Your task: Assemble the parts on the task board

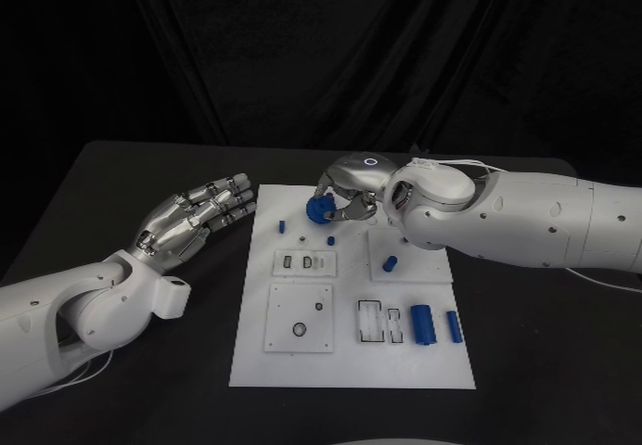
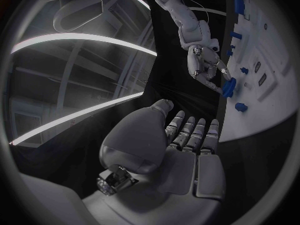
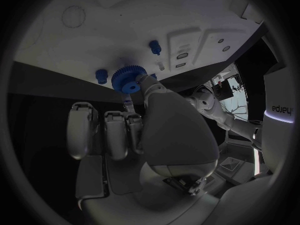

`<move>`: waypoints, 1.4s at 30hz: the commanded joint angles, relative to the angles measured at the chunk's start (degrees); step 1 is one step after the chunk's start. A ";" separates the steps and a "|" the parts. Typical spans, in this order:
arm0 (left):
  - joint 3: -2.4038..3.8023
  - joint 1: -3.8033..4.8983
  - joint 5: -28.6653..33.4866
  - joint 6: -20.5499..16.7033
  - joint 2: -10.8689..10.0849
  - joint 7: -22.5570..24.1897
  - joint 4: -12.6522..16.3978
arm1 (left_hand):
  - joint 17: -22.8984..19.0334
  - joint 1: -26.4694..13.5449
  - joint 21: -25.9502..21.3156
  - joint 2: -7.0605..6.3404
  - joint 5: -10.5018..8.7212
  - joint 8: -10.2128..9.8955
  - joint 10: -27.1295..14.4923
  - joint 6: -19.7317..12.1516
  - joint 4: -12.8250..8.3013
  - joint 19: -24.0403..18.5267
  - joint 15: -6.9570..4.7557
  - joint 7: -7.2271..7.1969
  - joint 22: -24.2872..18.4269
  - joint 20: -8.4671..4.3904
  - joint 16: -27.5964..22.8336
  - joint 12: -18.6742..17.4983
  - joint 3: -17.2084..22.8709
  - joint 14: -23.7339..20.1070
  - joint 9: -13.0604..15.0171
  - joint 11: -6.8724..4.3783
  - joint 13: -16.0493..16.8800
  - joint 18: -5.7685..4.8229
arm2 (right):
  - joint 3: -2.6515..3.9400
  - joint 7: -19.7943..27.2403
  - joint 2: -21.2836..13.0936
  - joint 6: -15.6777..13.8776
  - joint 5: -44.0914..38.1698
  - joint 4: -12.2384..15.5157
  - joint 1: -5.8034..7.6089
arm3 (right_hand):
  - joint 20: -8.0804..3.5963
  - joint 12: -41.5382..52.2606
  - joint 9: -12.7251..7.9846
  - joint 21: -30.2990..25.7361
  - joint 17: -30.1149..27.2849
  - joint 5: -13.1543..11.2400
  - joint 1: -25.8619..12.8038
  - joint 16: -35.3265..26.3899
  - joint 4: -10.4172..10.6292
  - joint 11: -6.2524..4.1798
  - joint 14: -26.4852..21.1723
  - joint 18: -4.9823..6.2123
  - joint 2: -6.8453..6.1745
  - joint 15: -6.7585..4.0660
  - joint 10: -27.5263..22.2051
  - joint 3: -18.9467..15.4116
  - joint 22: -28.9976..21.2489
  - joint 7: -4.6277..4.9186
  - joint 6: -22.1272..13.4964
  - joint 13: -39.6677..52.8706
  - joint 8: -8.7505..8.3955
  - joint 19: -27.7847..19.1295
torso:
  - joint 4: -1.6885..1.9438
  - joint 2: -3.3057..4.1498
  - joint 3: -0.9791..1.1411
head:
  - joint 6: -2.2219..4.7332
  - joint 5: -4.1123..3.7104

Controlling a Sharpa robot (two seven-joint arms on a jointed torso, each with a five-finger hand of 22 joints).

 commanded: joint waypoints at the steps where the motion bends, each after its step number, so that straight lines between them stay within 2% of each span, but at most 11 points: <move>1: 0.03 0.05 0.13 0.88 0.05 9.97 0.06 | 0.10 -0.59 0.35 0.19 0.35 0.25 0.01 -0.02 -0.14 0.38 0.34 0.56 -0.01 -0.01 0.22 0.33 0.36 0.10 0.06 0.34 0.08 -0.34 | 0.06 -0.86 -0.10 1.31 0.02 -0.20 -0.17 | 0.01 0.15 13.37 -0.42 8.91 0.55 -0.04 -0.42 -0.06 0.58 3.77 -0.15 0.00 0.49 6.08 0.42 4.10 -0.60 0.18 15.06 3.77 -0.51 | -0.21 -0.05 -0.01 | 0.01 0.19; 12: 0.03 0.04 0.13 1.34 0.12 9.74 -0.19 | 0.10 -0.59 0.35 0.19 0.35 0.25 0.01 -0.02 -0.14 0.38 0.34 0.56 -0.01 -0.01 0.22 0.33 0.36 0.10 0.06 0.34 0.08 -0.34 | 0.05 -1.62 -0.37 2.36 -0.69 -0.31 -0.26 | 0.29 0.15 13.21 -0.85 8.39 0.70 -0.10 -0.73 -0.15 0.91 3.55 -0.03 -0.14 0.78 6.08 0.90 3.73 -0.24 -0.44 15.06 3.03 -0.87 | -0.02 -0.11 0.01 | -0.11 0.03; 19: 0.03 0.04 0.13 1.58 0.31 9.65 -0.37 | 0.10 -0.72 0.38 0.13 0.33 0.22 -0.02 -0.13 -0.16 0.43 0.49 0.61 -0.01 -0.01 0.30 0.35 0.73 0.10 0.04 0.42 0.08 -0.49 | 0.05 -2.01 -0.26 3.27 -0.83 -0.54 -0.39 | 0.67 0.15 12.77 -1.37 7.90 0.81 -0.28 -1.06 -0.18 1.35 3.32 0.12 -0.36 1.17 6.08 1.58 3.32 0.27 -1.58 15.06 1.80 -1.27 | 0.03 -0.11 0.00 | -0.13 -0.06; 22: 0.03 0.04 0.13 1.63 0.32 9.62 -0.40 | 0.10 -0.72 0.38 0.13 0.33 0.22 -0.02 -0.13 -0.16 0.43 0.49 0.61 -0.01 -0.01 0.30 0.35 0.73 0.10 0.04 0.42 0.08 -0.49 | 0.05 -2.19 -0.14 3.61 -0.85 -0.72 -0.45 | 0.91 0.15 11.98 -1.50 7.94 0.13 -0.50 -1.09 -0.17 1.47 3.32 0.15 -0.62 1.34 6.08 2.11 3.32 0.65 -3.61 15.06 0.16 -1.30 | -0.02 -0.10 0.00 | -0.15 -0.03; 23: 0.03 0.04 0.13 1.64 0.32 9.61 -0.41 | 0.10 -0.72 0.38 0.13 0.33 0.22 -0.02 -0.13 -0.16 0.43 0.49 0.61 -0.01 -0.01 0.30 0.35 0.73 0.10 0.04 0.42 0.08 -0.49 | 0.05 -2.29 -0.06 3.82 -0.85 -0.82 -0.48 | 0.87 -0.05 11.34 -1.77 7.79 -0.50 -0.51 -1.20 -0.22 1.08 3.24 0.26 -0.81 1.14 5.55 2.39 3.09 0.76 -5.50 14.62 -1.10 -1.52 | -0.03 -0.10 0.01 | -0.16 -0.01; 26: 0.03 0.04 0.13 1.67 0.31 9.58 -0.43 | 0.10 -0.72 0.38 0.13 0.33 0.22 -0.02 -0.13 -0.16 0.43 0.49 0.61 -0.01 -0.01 0.30 0.35 0.73 0.10 0.04 0.42 0.08 -0.49 | 0.05 -2.64 0.16 4.67 -0.86 -1.15 -0.55 | 0.39 -1.51 9.90 -3.37 6.42 -0.77 -0.39 -2.10 -0.54 0.43 2.56 0.74 -1.10 0.58 2.13 3.46 1.64 0.22 -8.45 11.79 -3.21 -2.87 | -0.04 -0.11 -0.01 | -0.17 0.01; 28: 0.03 0.03 0.13 1.71 0.31 9.55 -0.45 | 0.10 -0.72 0.38 0.13 0.33 0.22 -0.02 -0.13 -0.16 0.43 0.49 0.61 -0.01 -0.01 0.30 0.35 0.73 0.10 0.04 0.42 0.08 -0.49 | 0.05 -2.87 0.26 5.06 -0.86 -1.32 -0.59 | 0.30 -1.86 9.58 -3.80 6.05 -0.63 -0.32 -2.34 -0.66 0.35 2.35 0.87 -1.11 0.52 1.38 3.72 1.26 0.11 -9.08 11.18 -3.58 -3.24 | -0.04 -0.11 -0.01 | -0.17 0.01; 29: 0.03 0.03 0.13 1.73 0.31 9.54 -0.45 | 0.10 -0.72 0.38 0.13 0.33 0.22 -0.02 -0.13 -0.16 0.43 0.49 0.61 -0.01 -0.01 0.30 0.35 0.73 0.10 0.04 0.42 0.08 -0.49 | 0.05 -2.99 0.30 5.20 -0.86 -1.41 -0.62 | 0.11 -2.52 8.75 -4.60 5.39 -0.18 0.05 -2.82 -1.11 0.03 1.95 1.09 -1.15 0.30 0.04 4.36 0.60 -0.35 -11.12 10.09 -4.10 -3.92 | -0.03 -0.11 -0.01 | -0.19 0.03; 32: 0.03 0.03 0.13 1.78 0.34 9.50 -0.51 | 0.10 -0.72 0.38 0.13 0.33 0.22 -0.02 -0.13 -0.16 0.43 0.49 0.61 -0.01 -0.01 0.30 0.35 0.73 0.10 0.04 0.42 0.08 -0.49 | 0.05 -3.31 0.44 5.51 -0.86 -1.71 -0.68 | -0.18 -3.19 7.58 -5.31 5.06 -0.07 0.21 -3.12 -1.71 -0.28 1.71 1.22 -1.08 0.02 -1.17 5.21 0.17 -0.73 -13.39 9.06 -4.14 -4.39 | 0.00 -0.12 0.00 | -0.22 0.05; 37: 0.04 0.03 0.13 1.88 0.43 9.46 -0.65 | 0.10 -0.78 0.39 0.15 0.34 0.19 -0.07 -0.22 -0.17 0.45 0.55 0.60 -0.01 -0.01 0.31 0.33 0.94 0.07 0.03 0.44 0.07 -0.56 | 0.05 -3.53 0.64 5.30 -0.87 -2.09 -0.76 | -0.59 -3.96 4.92 -6.10 4.57 -1.29 -0.25 -3.56 -2.04 -0.89 1.40 1.38 -0.82 -0.45 -2.46 5.89 -0.23 -1.56 -21.20 7.91 -4.51 -4.83 | 0.02 -0.11 0.00 | -0.25 0.08; 42: 0.04 0.02 0.13 1.99 0.51 9.41 -0.77 | 0.10 -0.78 0.39 0.15 0.34 0.19 -0.07 -0.22 -0.17 0.45 0.55 0.60 -0.01 -0.01 0.31 0.33 0.94 0.07 0.03 0.44 0.07 -0.56 | 0.05 -3.64 0.75 5.31 -0.87 -2.21 -0.79 | -0.74 -4.18 4.64 -6.48 4.24 -2.70 -0.62 -3.83 -1.97 -1.01 1.23 1.45 -0.45 -0.58 -2.82 6.04 -0.45 -1.66 -21.12 7.57 -4.25 -5.03 | 0.05 -0.09 -0.01 | -0.29 0.05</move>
